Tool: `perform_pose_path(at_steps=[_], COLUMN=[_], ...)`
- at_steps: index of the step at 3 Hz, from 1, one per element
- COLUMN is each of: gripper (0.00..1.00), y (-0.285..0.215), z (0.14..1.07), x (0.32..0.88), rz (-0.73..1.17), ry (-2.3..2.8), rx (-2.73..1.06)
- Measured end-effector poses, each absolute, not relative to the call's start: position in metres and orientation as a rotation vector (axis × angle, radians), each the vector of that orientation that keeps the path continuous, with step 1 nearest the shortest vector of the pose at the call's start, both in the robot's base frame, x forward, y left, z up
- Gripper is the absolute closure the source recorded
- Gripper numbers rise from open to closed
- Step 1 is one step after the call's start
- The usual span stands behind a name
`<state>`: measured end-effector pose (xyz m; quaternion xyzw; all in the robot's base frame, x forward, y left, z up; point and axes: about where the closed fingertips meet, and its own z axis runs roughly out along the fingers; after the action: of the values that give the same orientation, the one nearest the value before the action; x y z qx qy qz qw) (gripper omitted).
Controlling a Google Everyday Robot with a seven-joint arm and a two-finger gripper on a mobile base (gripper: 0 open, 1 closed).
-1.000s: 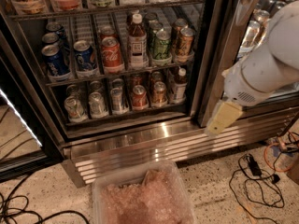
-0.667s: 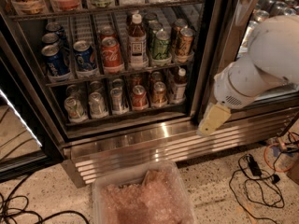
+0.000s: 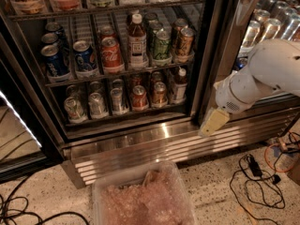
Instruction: Pick blue plastic bottle from bottom shelf of fridge
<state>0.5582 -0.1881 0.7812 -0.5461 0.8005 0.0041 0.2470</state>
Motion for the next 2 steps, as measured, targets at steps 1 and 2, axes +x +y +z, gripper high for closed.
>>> perform_pose_path(at_steps=[1,2], gripper=[0.0,0.0], y=[-0.1939,-0.1939], z=[0.771,0.771], x=[0.5669,0.5669], rz=[0.132,0.132], ry=[2.134,2.134], rx=[-1.455,-1.455])
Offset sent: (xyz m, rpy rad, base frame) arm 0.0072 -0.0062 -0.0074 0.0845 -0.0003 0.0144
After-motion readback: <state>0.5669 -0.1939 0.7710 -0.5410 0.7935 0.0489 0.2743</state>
